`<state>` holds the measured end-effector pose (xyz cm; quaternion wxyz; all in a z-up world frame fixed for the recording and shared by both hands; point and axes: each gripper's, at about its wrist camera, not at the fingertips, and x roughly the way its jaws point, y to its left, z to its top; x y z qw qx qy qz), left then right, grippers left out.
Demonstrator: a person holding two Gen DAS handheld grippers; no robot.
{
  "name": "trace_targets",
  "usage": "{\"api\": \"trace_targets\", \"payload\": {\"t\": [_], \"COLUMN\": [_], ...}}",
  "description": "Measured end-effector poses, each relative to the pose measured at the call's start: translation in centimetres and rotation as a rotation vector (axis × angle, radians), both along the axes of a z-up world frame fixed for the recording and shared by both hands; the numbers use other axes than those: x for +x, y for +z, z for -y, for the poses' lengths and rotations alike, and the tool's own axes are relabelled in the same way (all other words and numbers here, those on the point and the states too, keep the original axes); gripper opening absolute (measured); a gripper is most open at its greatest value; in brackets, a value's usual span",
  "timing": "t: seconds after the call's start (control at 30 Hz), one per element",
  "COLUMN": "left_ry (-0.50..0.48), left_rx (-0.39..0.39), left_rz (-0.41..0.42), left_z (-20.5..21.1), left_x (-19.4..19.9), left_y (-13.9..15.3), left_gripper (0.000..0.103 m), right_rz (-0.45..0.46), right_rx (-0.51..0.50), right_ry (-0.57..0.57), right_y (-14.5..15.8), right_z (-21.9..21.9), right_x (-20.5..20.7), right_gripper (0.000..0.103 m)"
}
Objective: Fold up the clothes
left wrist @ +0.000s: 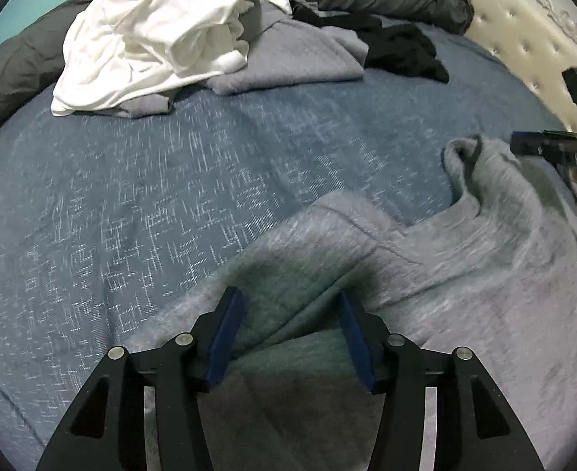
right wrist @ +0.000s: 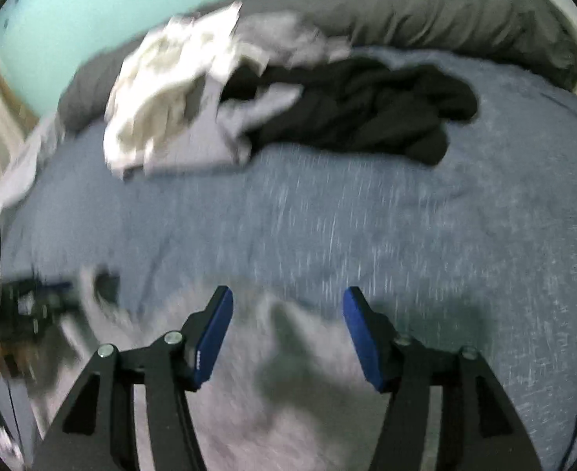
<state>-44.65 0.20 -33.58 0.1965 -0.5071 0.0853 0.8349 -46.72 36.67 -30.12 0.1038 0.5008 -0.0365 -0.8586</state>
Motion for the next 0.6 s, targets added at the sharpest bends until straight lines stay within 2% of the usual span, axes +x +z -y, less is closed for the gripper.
{"api": "trace_targets", "payload": {"t": [0.07, 0.13, 0.27, 0.33, 0.37, 0.4, 0.47, 0.6], "left_ry": [0.003, -0.005, -0.02, -0.032, -0.038, -0.039, -0.035, -0.001], "left_rx": [0.001, -0.01, -0.015, -0.026, -0.031, -0.036, -0.031, 0.004], "left_rz": [-0.007, -0.022, -0.027, -0.043, -0.051, -0.07, -0.11, -0.204], "left_z": [0.0, -0.1, -0.3, -0.5, -0.6, -0.6, -0.3, 1.3], "left_x": [0.0, 0.2, 0.1, 0.3, 0.5, 0.8, 1.4, 2.6], "left_y": [-0.2, -0.3, -0.3, 0.0, 0.1, 0.5, 1.6, 4.8], "left_gripper": [0.055, 0.053, 0.019, 0.011, 0.009, 0.009, 0.008, 0.007], "right_rz": [0.011, 0.021, 0.034, 0.02, 0.014, 0.003, -0.024, -0.124], "right_rx": [0.079, 0.105, 0.155, 0.182, 0.181, 0.19, 0.219, 0.233], "right_ry": [0.042, 0.067, 0.123, 0.16, 0.168, 0.168, 0.175, 0.155], "right_y": [-1.1, -2.1, -3.7, -3.7, -3.6, -3.4, -3.1, -1.1], "right_z": [0.7, 1.2, 2.1, 2.8, 3.0, 3.1, 3.3, 2.7], "right_x": [0.5, 0.8, 1.2, 1.4, 1.5, 1.7, 2.1, 3.2], "right_gripper": [0.059, 0.059, 0.059, 0.045, 0.026, 0.013, 0.008, 0.006]}}
